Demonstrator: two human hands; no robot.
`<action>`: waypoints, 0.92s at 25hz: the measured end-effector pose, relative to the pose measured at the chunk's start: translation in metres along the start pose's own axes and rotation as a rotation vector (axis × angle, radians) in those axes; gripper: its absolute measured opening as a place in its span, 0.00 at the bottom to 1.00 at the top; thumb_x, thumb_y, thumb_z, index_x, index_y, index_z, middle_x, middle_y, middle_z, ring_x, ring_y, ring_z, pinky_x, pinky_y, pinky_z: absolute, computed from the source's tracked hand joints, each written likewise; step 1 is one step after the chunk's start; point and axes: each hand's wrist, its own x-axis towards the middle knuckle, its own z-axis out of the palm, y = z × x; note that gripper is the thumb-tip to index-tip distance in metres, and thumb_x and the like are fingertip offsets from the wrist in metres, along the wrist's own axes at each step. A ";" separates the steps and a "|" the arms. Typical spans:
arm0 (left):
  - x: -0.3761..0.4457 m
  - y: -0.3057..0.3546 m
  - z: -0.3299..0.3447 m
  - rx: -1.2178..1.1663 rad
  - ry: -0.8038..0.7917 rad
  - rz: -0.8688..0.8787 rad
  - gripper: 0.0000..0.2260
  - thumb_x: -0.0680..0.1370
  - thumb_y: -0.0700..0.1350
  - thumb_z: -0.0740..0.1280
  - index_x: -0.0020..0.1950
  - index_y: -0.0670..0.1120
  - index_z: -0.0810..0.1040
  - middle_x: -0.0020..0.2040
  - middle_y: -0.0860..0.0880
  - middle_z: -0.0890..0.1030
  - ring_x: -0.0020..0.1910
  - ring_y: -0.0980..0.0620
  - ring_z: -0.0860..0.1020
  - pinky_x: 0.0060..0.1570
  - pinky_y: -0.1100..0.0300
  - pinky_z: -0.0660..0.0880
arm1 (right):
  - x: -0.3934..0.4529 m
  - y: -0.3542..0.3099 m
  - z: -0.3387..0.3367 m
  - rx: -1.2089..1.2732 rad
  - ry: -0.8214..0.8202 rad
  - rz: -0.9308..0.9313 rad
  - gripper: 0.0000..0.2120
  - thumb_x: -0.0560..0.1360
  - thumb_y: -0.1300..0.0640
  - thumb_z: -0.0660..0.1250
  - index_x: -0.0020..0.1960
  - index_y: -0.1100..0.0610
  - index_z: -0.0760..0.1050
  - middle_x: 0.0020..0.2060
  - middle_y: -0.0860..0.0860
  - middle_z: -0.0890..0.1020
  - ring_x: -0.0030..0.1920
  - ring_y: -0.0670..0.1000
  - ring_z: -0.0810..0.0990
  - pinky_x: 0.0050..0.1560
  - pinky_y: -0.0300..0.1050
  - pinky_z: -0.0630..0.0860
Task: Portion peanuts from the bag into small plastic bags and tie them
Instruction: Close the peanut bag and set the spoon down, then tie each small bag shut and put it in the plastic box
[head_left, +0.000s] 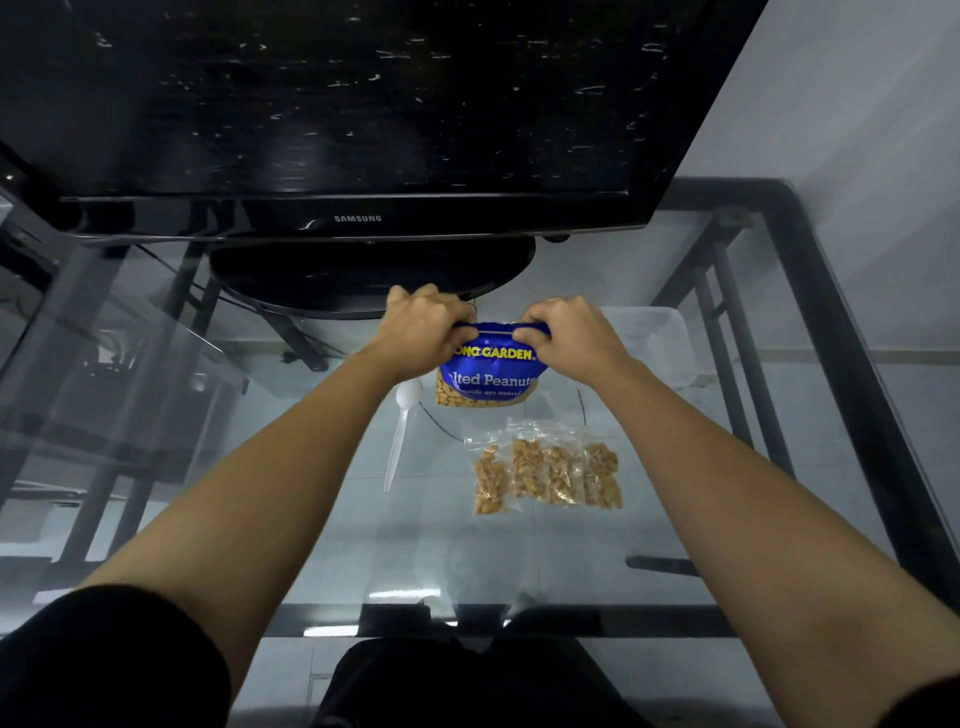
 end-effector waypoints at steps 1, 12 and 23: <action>-0.004 -0.009 -0.001 -0.004 0.009 -0.013 0.12 0.78 0.50 0.60 0.57 0.47 0.76 0.56 0.49 0.80 0.57 0.47 0.72 0.55 0.50 0.61 | -0.001 0.003 -0.002 0.002 -0.023 0.002 0.13 0.75 0.51 0.65 0.55 0.58 0.76 0.51 0.54 0.82 0.52 0.53 0.79 0.43 0.43 0.74; -0.020 -0.048 0.000 -0.209 0.014 -0.039 0.14 0.78 0.45 0.64 0.62 0.41 0.76 0.55 0.40 0.80 0.56 0.42 0.76 0.52 0.50 0.74 | -0.002 0.016 -0.014 -0.052 -0.134 -0.057 0.13 0.78 0.57 0.62 0.59 0.60 0.76 0.54 0.56 0.81 0.56 0.53 0.77 0.50 0.44 0.73; -0.125 0.067 0.117 -0.590 0.113 -0.629 0.15 0.77 0.45 0.66 0.60 0.39 0.75 0.54 0.39 0.79 0.46 0.47 0.78 0.51 0.53 0.77 | -0.126 0.000 0.104 0.008 -0.059 0.097 0.21 0.81 0.54 0.49 0.71 0.58 0.63 0.71 0.55 0.66 0.72 0.55 0.62 0.74 0.50 0.56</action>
